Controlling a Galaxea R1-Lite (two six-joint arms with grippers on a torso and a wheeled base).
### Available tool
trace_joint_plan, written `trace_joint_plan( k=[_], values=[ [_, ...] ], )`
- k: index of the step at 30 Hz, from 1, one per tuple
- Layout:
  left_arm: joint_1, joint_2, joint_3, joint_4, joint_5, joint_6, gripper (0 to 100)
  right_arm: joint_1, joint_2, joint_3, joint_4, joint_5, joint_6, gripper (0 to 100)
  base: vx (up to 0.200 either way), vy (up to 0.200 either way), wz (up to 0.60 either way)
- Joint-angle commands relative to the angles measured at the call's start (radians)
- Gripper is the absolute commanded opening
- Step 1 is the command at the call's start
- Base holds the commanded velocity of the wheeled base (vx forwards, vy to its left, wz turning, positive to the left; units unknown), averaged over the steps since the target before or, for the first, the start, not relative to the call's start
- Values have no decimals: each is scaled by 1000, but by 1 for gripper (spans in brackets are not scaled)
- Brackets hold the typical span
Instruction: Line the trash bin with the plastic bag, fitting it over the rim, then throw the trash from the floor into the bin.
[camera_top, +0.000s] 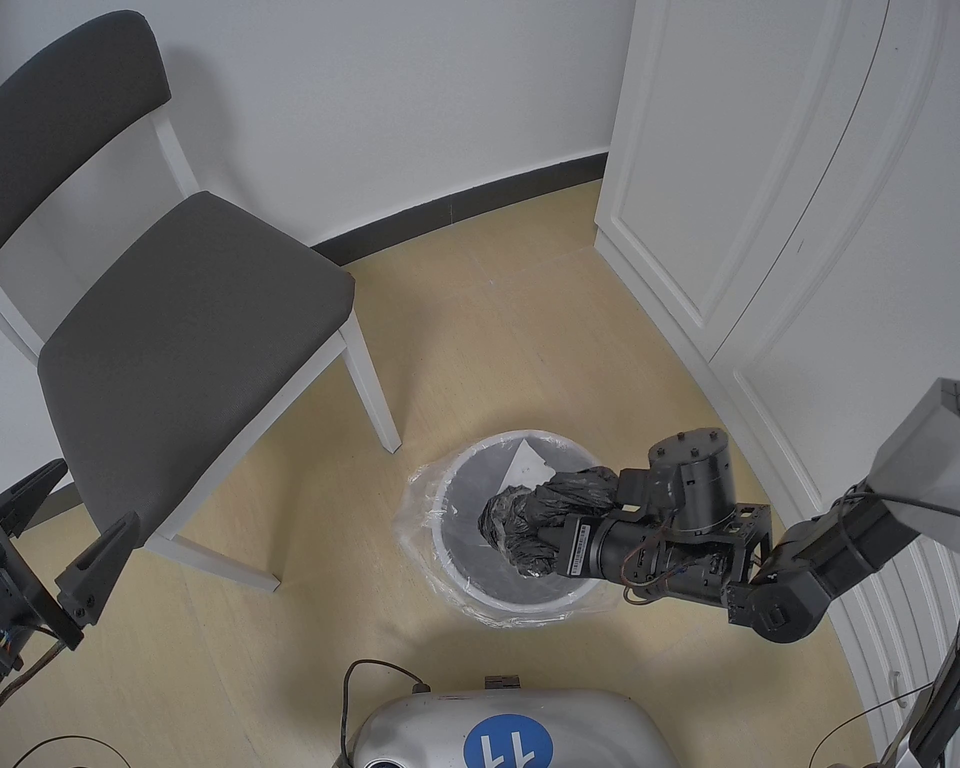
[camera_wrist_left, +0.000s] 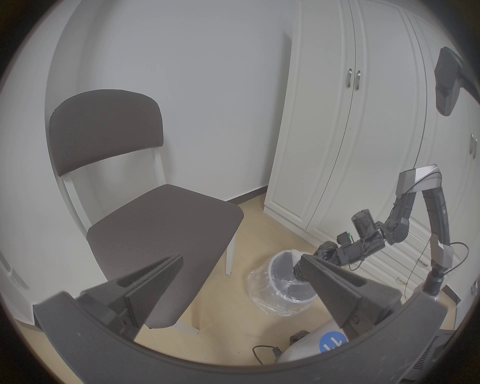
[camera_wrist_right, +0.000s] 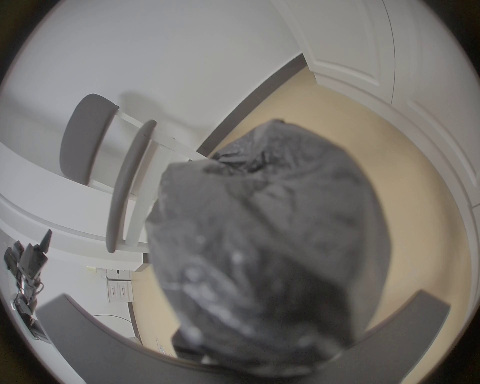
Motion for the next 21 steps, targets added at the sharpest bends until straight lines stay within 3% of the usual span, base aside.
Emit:
trace_joint_plan(
  k=[1,11,21],
  values=[
    [0,0,-2,2,1,0,100,-2,114,-11,-13,-1,9,0,0,0,0],
    [1,1,-2,2,1,0,100,-22,186,-57,-12,-1,32,0,0,0,0],
    [3,3,-4,2,1,-2,100,-60,305,-186,-9,-1,173,0,0,0,0]
  ],
)
